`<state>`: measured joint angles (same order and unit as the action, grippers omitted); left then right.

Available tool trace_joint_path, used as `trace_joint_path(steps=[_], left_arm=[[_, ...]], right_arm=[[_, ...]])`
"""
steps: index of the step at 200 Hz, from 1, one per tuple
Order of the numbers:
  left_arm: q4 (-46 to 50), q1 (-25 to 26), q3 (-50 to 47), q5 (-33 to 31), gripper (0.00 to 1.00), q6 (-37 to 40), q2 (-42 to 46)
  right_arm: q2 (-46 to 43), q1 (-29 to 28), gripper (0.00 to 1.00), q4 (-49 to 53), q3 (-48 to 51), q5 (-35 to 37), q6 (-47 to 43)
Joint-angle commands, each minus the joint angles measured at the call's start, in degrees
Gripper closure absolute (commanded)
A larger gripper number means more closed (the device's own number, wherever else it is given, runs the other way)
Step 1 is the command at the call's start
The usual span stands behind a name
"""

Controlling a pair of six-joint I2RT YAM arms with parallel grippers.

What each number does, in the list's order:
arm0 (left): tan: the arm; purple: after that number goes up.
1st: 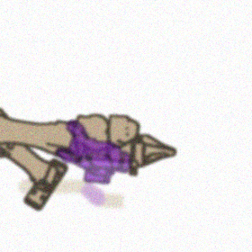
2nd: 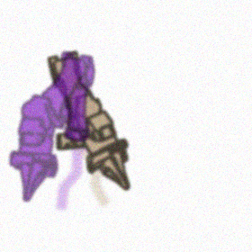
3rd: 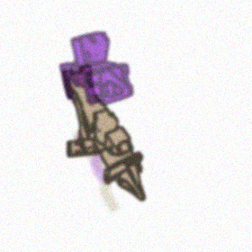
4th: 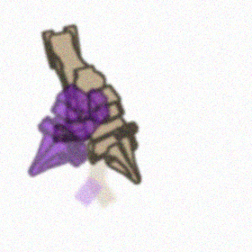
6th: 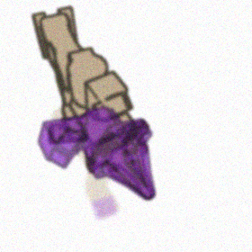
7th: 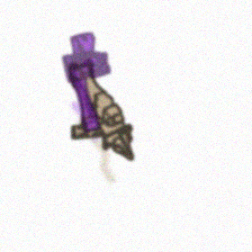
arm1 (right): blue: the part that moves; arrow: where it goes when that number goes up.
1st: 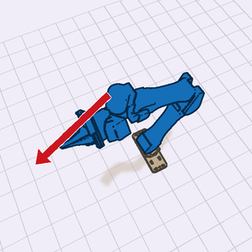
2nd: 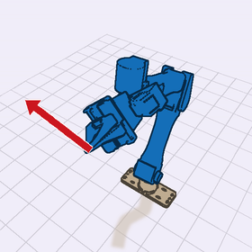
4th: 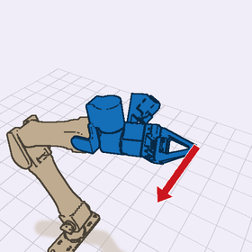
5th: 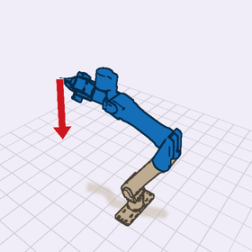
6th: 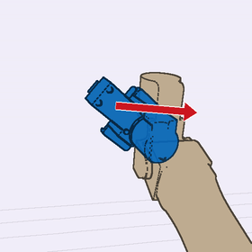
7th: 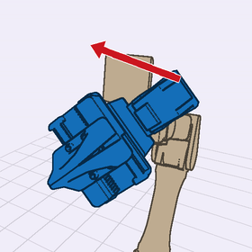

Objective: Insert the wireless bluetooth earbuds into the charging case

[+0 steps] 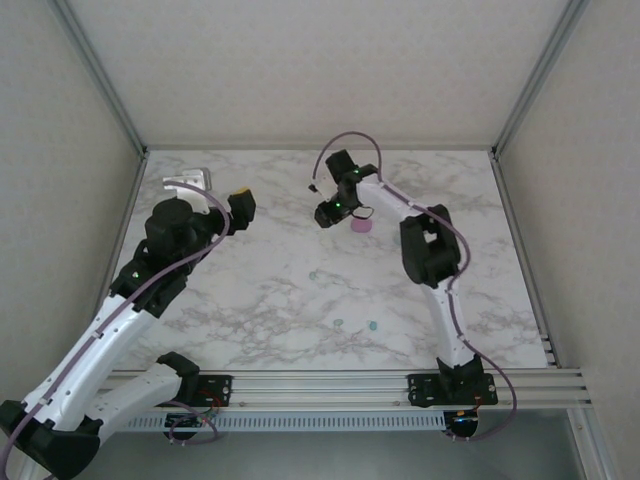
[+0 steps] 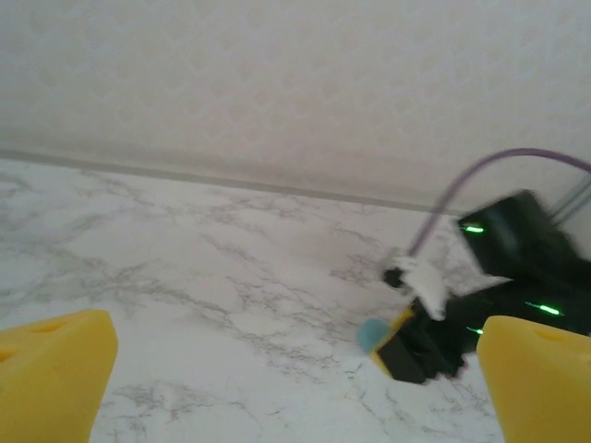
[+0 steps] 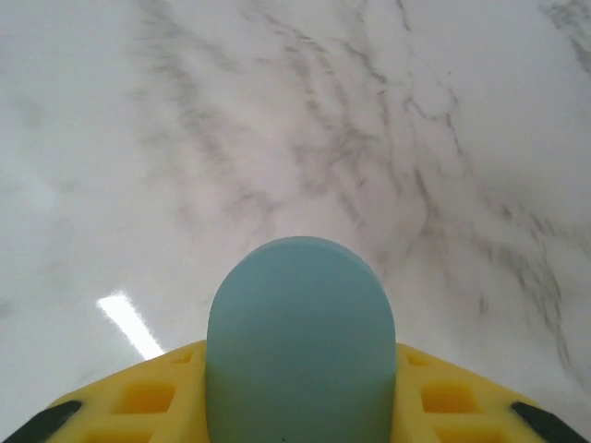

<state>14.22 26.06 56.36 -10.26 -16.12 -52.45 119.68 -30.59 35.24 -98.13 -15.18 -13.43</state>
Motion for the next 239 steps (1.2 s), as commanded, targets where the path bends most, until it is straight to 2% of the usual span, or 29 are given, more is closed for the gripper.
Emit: trace_joint_path(steps=[1, 16, 37, 58, 76, 105, 143, 239], left_arm=[[1.31, -2.71, 2.32, 8.36, 0.07, -6.56, -2.13], [-1.17, -2.89, 2.93, 14.52, 0.09, -8.03, -4.00], [-6.19, -2.91, 4.38, 25.84, 0.11, -10.47, -7.67], [-11.74, -2.30, 6.37, 35.47, 0.12, -14.18, -11.97], [-13.60, -0.80, 8.54, 40.14, 0.14, -14.96, -15.20], [-12.44, 2.25, 11.36, 43.60, 0.16, -12.67, -18.69], [-10.62, 3.92, 13.59, 46.22, 0.24, -12.04, -22.47], [-1.16, 6.63, 19.87, 48.93, 0.46, -8.58, -28.70]], right_arm=[[-16.13, -0.61, 0.70, -17.40, 10.71, -7.72, 1.59], [-25.22, -1.59, 0.71, -23.77, 19.25, -8.92, -1.22], [-34.49, -3.73, 0.71, -26.56, 26.36, -9.07, -7.38], [-40.61, -5.60, 0.71, -27.32, 30.16, -8.02, -10.70], [-43.70, -7.15, 0.71, -27.23, 32.13, -6.10, -13.63], [-45.98, -7.78, 0.71, -28.01, 33.12, -5.13, -13.67], [-46.09, -7.84, 0.70, -29.54, 33.36, -5.18, -13.06], [-46.11, -8.00, 0.69, -33.74, 34.18, -3.56, -11.01]])
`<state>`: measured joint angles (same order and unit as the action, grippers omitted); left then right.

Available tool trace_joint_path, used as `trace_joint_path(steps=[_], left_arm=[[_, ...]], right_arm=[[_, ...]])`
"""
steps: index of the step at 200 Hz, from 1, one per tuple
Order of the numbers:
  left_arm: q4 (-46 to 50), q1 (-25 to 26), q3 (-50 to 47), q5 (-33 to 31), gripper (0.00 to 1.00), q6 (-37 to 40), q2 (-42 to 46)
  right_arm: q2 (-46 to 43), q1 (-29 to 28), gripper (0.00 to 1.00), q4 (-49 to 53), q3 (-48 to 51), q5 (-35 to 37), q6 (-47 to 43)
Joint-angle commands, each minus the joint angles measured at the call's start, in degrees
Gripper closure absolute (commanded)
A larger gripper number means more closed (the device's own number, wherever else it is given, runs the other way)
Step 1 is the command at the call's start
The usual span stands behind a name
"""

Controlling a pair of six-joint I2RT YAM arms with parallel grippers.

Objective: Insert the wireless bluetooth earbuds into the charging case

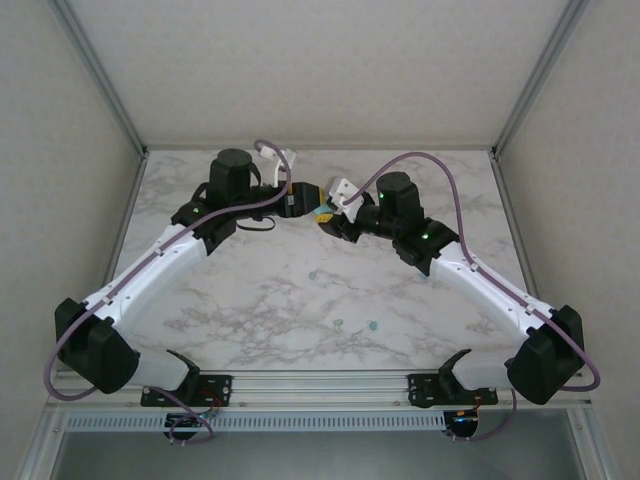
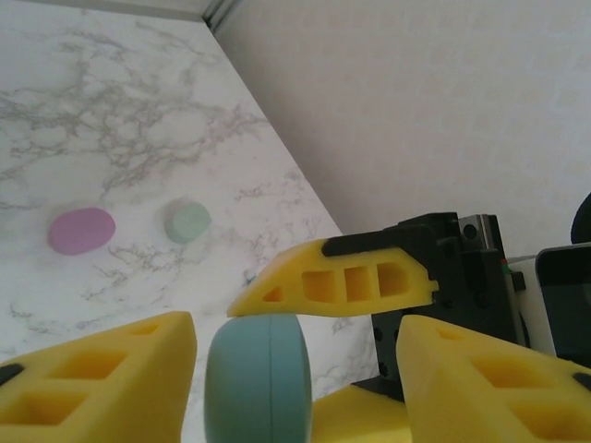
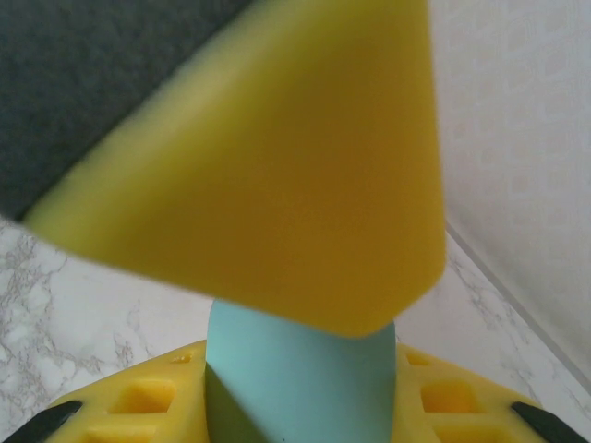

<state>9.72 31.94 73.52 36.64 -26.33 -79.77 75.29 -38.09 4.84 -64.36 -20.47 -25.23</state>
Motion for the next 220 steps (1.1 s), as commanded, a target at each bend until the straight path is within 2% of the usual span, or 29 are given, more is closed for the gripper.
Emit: trace_joint_path(steps=[1, 68, 82, 106, 125, 144, 161, 184, 220], left_arm=[[3.36, 0.75, 2.74, 2.03, 0.47, 1.67, -1.41], [4.23, 0.84, 3.21, 0.29, 0.64, 0.92, -1.63], [3.64, 0.84, 3.06, -0.90, 0.75, 0.13, -1.23], [-1.30, 0.76, 1.02, -4.56, 0.81, -4.94, 0.58], [-5.58, 0.51, -0.85, -6.39, 0.87, -11.36, 2.13], [-10.77, 0.43, -2.67, -3.57, 0.84, -16.51, 3.07], [-12.39, 0.40, -2.85, -1.67, 0.84, -19.69, 3.45], [-12.65, 0.49, -2.85, -0.52, 0.84, -21.26, 4.40], [-12.20, 0.58, -2.61, 0.03, 0.84, -21.93, 5.28]], right_arm=[[-1.72, -0.50, 0.69, -3.30, 0.39, 1.78, 0.80], [-2.47, -0.75, 0.67, -5.02, 1.32, 4.21, 1.73], [-2.72, -0.77, 0.65, -4.83, 1.49, 4.29, 1.19], [-4.62, -0.76, 0.60, -5.03, 2.77, 4.97, 0.99], [-8.94, -0.37, 0.52, -11.88, 7.76, 4.70, 2.64], [-12.21, 0.64, 0.40, -20.01, 14.32, 4.16, 1.48], [-12.74, 3.15, 0.40, -20.63, 15.13, 2.09, 3.10], [-12.84, 6.80, 0.40, -21.22, 14.43, -7.00, 5.82], [-10.34, 7.23, 0.39, -22.16, 10.49, -10.90, 7.07]])
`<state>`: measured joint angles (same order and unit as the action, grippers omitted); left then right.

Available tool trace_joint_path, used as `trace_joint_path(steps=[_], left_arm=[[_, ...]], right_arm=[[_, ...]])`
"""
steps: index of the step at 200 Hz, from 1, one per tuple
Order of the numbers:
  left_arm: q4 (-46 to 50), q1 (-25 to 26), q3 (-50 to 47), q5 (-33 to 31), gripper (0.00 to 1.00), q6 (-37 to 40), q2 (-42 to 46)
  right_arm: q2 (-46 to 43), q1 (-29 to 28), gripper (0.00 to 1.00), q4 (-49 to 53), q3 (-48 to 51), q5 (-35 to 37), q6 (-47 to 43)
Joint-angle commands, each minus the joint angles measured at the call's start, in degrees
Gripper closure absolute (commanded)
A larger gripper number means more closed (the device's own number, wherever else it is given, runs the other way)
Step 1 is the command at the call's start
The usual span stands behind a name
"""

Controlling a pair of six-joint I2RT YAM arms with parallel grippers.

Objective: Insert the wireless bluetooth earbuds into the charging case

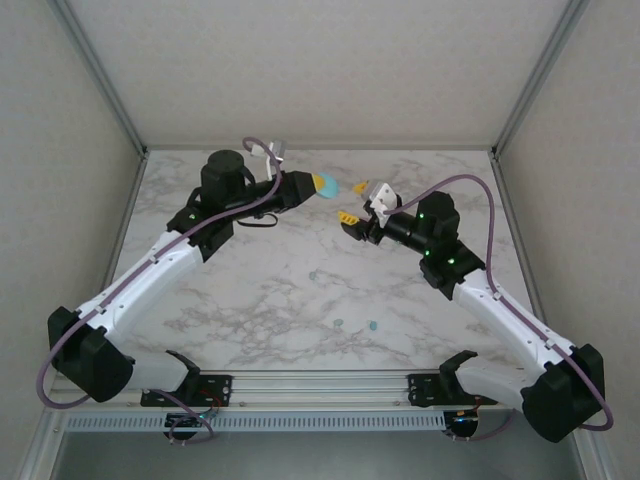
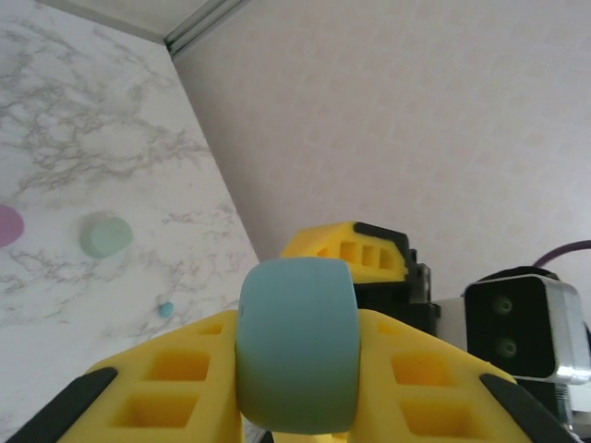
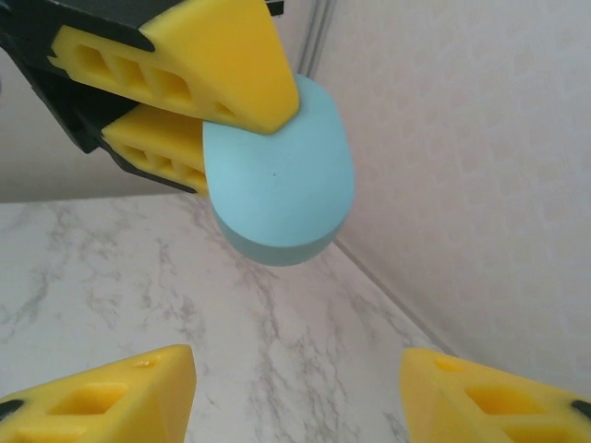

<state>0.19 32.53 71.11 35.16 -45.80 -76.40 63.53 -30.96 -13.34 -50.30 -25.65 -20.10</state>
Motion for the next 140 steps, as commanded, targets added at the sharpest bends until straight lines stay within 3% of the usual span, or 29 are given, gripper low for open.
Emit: trace_joint_path(steps=[1, 41, 101, 140], left_arm=[[-2.66, -0.01, -0.19, 1.55, 0.84, -2.49, 1.89], [-2.05, 0.16, 0.26, 2.64, 0.83, -3.40, 1.87], [-1.54, 0.17, 0.44, 2.57, 0.83, -3.37, 1.89], [-1.76, 0.17, 0.44, 3.12, 0.83, -3.15, 1.87]], right_arm=[[1.47, 0.06, 0.39, -4.01, -3.66, -5.81, 1.96], [5.21, 0.11, 0.38, -5.46, -7.70, -7.85, 2.31], [7.62, 0.11, 0.49, -5.46, -10.21, -10.73, 1.90], [8.46, 0.05, 0.49, -3.81, -11.08, -10.87, 0.85]])
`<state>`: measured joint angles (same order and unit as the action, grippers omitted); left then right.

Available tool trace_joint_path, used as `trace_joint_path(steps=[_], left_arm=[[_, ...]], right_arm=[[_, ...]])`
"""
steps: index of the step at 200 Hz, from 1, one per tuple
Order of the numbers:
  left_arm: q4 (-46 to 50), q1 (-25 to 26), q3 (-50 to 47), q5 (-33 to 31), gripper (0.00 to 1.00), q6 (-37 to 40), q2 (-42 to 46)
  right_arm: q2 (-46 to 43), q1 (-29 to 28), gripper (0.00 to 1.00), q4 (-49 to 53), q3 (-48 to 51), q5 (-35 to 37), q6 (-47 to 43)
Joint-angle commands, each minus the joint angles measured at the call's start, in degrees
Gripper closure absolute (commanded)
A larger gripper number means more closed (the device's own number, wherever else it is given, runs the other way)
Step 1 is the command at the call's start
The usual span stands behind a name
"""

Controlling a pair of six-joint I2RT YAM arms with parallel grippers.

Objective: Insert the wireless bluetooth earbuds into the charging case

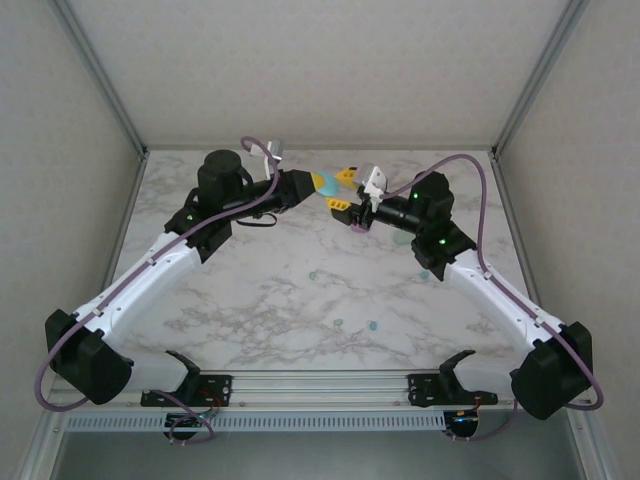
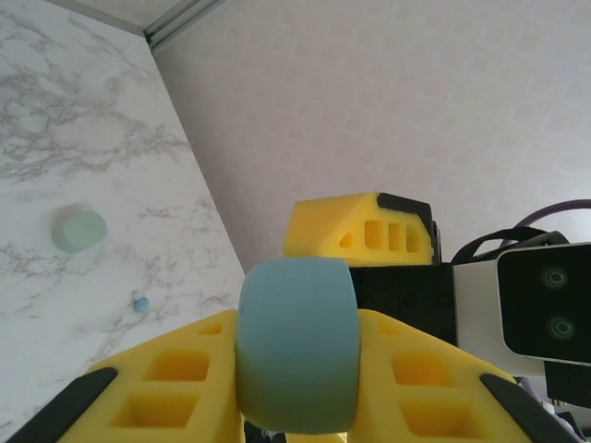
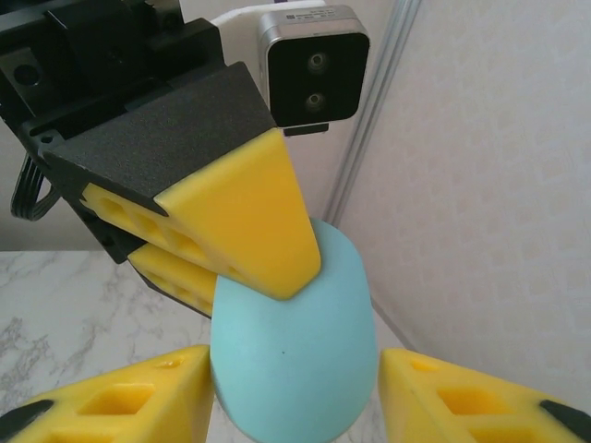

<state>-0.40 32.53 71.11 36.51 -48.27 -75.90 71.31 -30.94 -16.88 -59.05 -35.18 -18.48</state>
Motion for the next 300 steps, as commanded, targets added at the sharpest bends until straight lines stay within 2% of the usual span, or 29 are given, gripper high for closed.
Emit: trace_joint_path(steps=[1, 59, 72, 90, 101, 117, 128, 145, 158, 176, 187, 207, 232, 300], left_arm=[[-1.22, 0.17, 0.44, 1.79, 0.83, -0.68, 1.37], [-1.03, 0.16, 0.34, 2.25, 0.81, -0.03, 1.63], [-0.92, 0.16, 0.34, 2.09, 0.75, 0.55, 1.98], [0.20, 0.18, 0.60, 1.24, 0.55, 2.38, 2.61], [1.14, 0.18, 0.56, 0.01, 0.49, 4.32, 3.39], [3.51, 0.16, 0.68, -2.51, 0.34, 9.70, 4.96], [5.80, 0.16, 0.87, -4.42, 0.30, 15.58, 6.26], [8.87, 0.16, -0.14, -7.53, 0.25, 28.23, 8.92], [7.43, 0.22, -3.19, -6.43, 0.22, 40.97, 11.68], [2.43, 0.04, -9.13, -5.75, 0.22, 55.13, 15.41], [1.54, -0.35, -10.54, -4.85, 0.23, 59.34, 15.62], [6.43, -0.45, -8.58, 0.61, 0.26, 66.40, 13.39], [7.25, -0.46, -7.32, 6.34, 0.28, 67.14, 10.99], [1.62, -0.54, -6.07, 11.22, 0.38, 62.83, 8.40]], right_arm=[[0.72, 0.06, 0.49, -0.22, -2.36, -1.32, -0.77], [1.55, 0.09, 0.58, 2.12, -3.77, -1.32, -1.47], [1.55, 0.09, 0.61, 2.85, -3.96, -1.30, -1.48], [1.50, 0.24, 0.65, 5.19, -5.09, -1.94, -0.74], [1.68, 0.51, 0.68, 7.32, -6.23, -3.82, 0.07], [2.29, 1.25, 0.69, 11.17, -8.32, -7.52, 1.79], [2.78, 1.86, 0.69, 14.03, -9.78, -10.31, 2.44], [3.66, 2.67, 0.69, 17.17, -11.68, -14.66, 3.51], [4.24, 3.02, 0.69, 19.62, -12.87, -18.12, 3.51], [5.03, 3.15, 0.69, 23.47, -14.84, -22.14, 2.24], [5.56, 3.15, 0.69, 25.85, -16.02, -24.06, 1.36], [6.43, 3.10, 0.69, 28.63, -17.77, -26.54, 0.33], [6.73, 3.15, 0.68, 30.25, -18.44, -27.88, -1.20], [6.98, 2.89, 0.67, 31.36, -18.49, -28.73, -3.39]])
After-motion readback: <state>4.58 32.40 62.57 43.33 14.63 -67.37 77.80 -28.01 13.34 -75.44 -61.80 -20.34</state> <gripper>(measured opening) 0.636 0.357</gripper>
